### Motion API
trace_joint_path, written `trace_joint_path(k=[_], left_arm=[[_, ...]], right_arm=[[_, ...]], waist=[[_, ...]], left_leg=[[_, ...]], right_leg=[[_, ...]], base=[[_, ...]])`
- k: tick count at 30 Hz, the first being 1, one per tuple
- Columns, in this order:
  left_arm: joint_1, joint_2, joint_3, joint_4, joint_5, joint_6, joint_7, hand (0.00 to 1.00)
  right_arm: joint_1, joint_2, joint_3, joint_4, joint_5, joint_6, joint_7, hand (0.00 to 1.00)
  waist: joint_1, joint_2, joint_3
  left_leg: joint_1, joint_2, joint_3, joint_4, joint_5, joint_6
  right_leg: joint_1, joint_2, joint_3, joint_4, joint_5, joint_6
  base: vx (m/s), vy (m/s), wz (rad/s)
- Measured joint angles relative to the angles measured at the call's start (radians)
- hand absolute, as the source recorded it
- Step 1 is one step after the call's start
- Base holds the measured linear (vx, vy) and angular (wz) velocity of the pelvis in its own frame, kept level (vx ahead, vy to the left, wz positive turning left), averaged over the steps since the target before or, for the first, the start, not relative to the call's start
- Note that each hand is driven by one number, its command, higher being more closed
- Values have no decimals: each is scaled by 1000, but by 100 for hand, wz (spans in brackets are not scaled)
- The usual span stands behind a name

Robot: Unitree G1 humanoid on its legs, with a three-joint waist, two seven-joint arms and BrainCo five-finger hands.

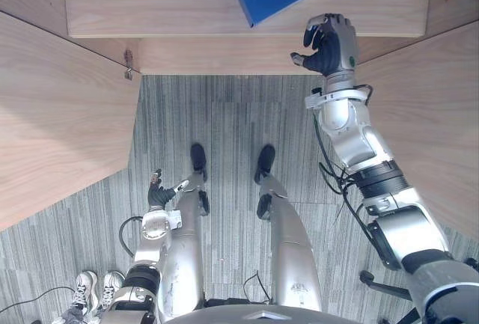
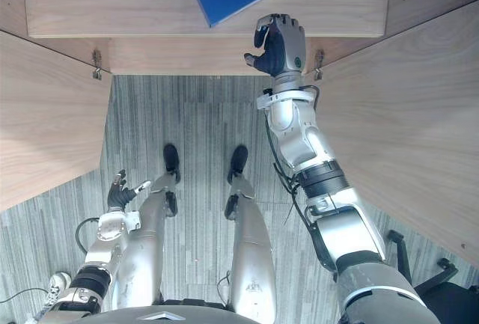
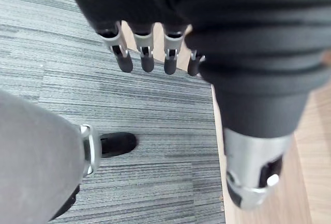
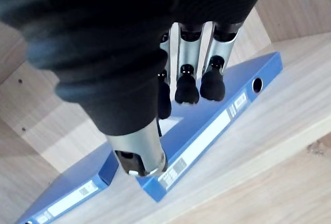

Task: Walk over to the cabinet, pick up the folder, carry it to the office cabinet, place the folder inside the office cabinet, then close the office cabinet door

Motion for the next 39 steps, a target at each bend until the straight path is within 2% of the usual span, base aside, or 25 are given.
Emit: trace_joint_path(k=[6, 11, 21, 31, 34, 39], left_arm=[[-6, 1, 11, 3, 0, -1, 1, 0], [-7, 2, 36, 13, -2, -1, 16, 0], [-9, 2, 41, 17, -24, -5, 18, 0], [-13, -1, 31, 5, -54, -14, 19, 0], [-12, -1, 29, -13, -63, -15, 22, 0], [-12, -2, 20, -54, -63, -26, 27, 0]], right_arm=[[-83, 10, 40, 111, 6, 1, 1, 100], [-212, 2, 56, 223, 78, 13, 1, 100], [-348, -36, 92, 348, 187, 17, 2, 100], [-412, -44, 92, 429, 250, 18, 2, 100], [-416, -48, 93, 430, 261, 18, 1, 100], [-471, -46, 105, 431, 281, 17, 0, 100]], waist=[[16, 0, 0], [18, -2, 1], [26, -2, 1], [35, 0, 4], [35, 1, 8], [45, 7, 24]], left_leg=[[-56, 1, -6, 33, -9, 3], [-118, 3, -13, 63, -11, 6], [-166, -1, -27, 67, -14, 2], [-179, -11, -37, 47, -2, 4], [-179, -13, -32, 18, 5, -6], [-187, -15, -26, 13, 18, 1]], right_leg=[[-52, -5, -2, 31, -5, -6], [-104, -8, -6, 49, -4, -7], [-149, -23, -30, 84, -23, -11], [-170, -38, -46, 107, -44, -13], [-176, -49, -61, 115, -54, -14], [-194, -57, -62, 130, -61, -14]], base=[[3, -3, 1], [2, -4, 1], [18, -25, 7], [40, -28, 7], [26, -24, 18], [23, -20, 6]])
